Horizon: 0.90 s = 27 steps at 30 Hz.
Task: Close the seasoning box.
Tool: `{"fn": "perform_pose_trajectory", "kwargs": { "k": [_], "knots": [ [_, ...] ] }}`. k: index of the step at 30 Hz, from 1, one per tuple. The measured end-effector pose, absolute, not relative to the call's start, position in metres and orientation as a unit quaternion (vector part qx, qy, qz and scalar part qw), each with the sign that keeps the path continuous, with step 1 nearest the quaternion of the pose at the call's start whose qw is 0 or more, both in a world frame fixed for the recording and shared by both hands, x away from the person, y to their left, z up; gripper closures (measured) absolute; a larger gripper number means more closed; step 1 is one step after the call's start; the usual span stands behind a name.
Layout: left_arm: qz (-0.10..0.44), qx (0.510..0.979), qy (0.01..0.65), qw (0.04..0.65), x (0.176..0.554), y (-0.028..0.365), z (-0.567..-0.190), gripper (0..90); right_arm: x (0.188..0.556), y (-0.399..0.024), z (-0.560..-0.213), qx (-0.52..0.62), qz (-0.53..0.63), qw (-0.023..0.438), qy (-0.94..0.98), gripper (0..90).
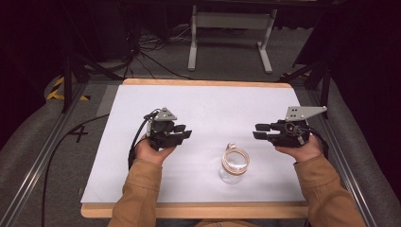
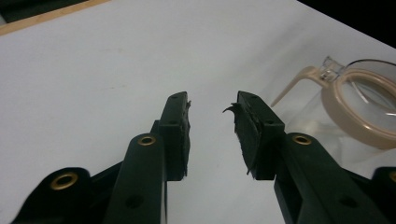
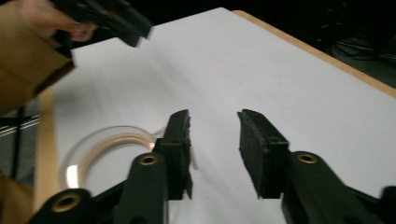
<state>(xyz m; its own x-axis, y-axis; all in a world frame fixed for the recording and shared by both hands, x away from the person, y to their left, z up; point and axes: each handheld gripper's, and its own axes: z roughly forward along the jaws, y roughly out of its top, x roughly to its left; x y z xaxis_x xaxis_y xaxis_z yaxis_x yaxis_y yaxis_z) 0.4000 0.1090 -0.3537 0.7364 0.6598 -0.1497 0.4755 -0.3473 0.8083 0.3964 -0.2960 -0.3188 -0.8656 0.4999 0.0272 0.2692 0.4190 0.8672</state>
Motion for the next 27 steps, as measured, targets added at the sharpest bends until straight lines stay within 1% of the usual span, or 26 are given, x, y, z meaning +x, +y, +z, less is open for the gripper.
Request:
{"fn": "perform_pose_trajectory", "kwargs": {
  "k": [2, 5, 8, 16, 20, 24, 27],
  "knots": [
    [0.108, 0.809, 0.357, 0.454, 0.401, 0.114, -0.358, 62.8, 0.406, -0.302, -0.327, 0.245, 0.485, 0.127, 0.83, 56.9],
    [0.12, 0.806, 0.368, 0.448, 0.405, 0.12, -0.365, 61.1, 0.421, -0.312, -0.34, 0.289, 0.465, 0.122, 0.828, 54.1],
    [0.131, 0.802, 0.373, 0.447, 0.41, 0.124, -0.375, 57.7, 0.429, -0.322, -0.354, 0.305, 0.463, 0.137, 0.821, 51.3],
    [0.127, 0.807, 0.385, 0.428, 0.424, 0.127, -0.399, 54.0, 0.445, -0.34, -0.39, 0.343, 0.428, 0.144, 0.824, 47.1],
    [0.122, 0.814, 0.384, 0.418, 0.429, 0.127, -0.408, 51.6, 0.451, -0.342, -0.409, 0.343, 0.416, 0.139, 0.831, 46.4],
    [0.121, 0.823, 0.379, 0.406, 0.431, 0.125, -0.415, 50.9, 0.456, -0.341, -0.429, 0.33, 0.398, 0.119, 0.848, 47.4],
    [0.117, 0.827, 0.379, 0.397, 0.432, 0.123, -0.42, 50.8, 0.458, -0.34, -0.436, 0.335, 0.385, 0.109, 0.853, 47.2]
  ]
}}
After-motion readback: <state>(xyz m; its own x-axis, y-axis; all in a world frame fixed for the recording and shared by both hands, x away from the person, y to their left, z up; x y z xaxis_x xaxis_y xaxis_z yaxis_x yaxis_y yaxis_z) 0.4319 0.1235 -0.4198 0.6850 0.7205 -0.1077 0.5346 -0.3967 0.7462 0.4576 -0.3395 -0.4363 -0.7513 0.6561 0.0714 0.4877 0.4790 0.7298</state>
